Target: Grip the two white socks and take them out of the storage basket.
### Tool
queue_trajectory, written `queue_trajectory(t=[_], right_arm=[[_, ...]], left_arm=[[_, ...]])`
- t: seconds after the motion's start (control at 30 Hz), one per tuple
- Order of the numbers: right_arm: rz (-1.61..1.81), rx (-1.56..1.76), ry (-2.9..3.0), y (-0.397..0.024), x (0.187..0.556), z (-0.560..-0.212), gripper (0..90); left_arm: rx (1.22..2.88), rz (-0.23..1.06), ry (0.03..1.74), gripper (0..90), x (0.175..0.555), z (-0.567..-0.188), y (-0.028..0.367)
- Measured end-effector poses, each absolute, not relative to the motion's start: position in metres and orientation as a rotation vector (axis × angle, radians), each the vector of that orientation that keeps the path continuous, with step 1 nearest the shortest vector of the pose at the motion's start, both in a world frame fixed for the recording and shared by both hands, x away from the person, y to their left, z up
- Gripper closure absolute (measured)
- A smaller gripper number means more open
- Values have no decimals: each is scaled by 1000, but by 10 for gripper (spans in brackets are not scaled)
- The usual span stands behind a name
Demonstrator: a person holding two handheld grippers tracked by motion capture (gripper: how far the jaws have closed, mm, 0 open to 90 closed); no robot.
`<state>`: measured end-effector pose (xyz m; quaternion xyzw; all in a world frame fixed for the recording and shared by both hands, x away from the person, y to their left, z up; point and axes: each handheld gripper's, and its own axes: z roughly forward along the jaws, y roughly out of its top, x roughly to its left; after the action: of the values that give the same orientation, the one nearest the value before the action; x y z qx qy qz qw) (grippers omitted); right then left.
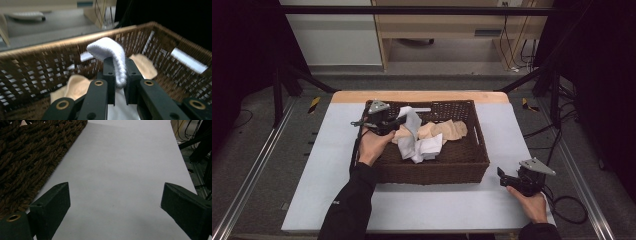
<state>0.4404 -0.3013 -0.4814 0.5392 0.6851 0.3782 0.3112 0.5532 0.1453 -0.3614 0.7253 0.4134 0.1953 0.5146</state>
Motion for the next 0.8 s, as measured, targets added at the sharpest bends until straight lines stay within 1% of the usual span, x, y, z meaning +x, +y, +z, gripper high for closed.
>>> queue_trajectory(t=[0.5,0.8], right_arm=[[1008,1420,1802,-302,440,-481,89],[1013,1422,1798,-302,440,-480,89]], left_arm=[[1494,588,873,814,520,-299,159],[1418,613,814,813,500,-267,167]])
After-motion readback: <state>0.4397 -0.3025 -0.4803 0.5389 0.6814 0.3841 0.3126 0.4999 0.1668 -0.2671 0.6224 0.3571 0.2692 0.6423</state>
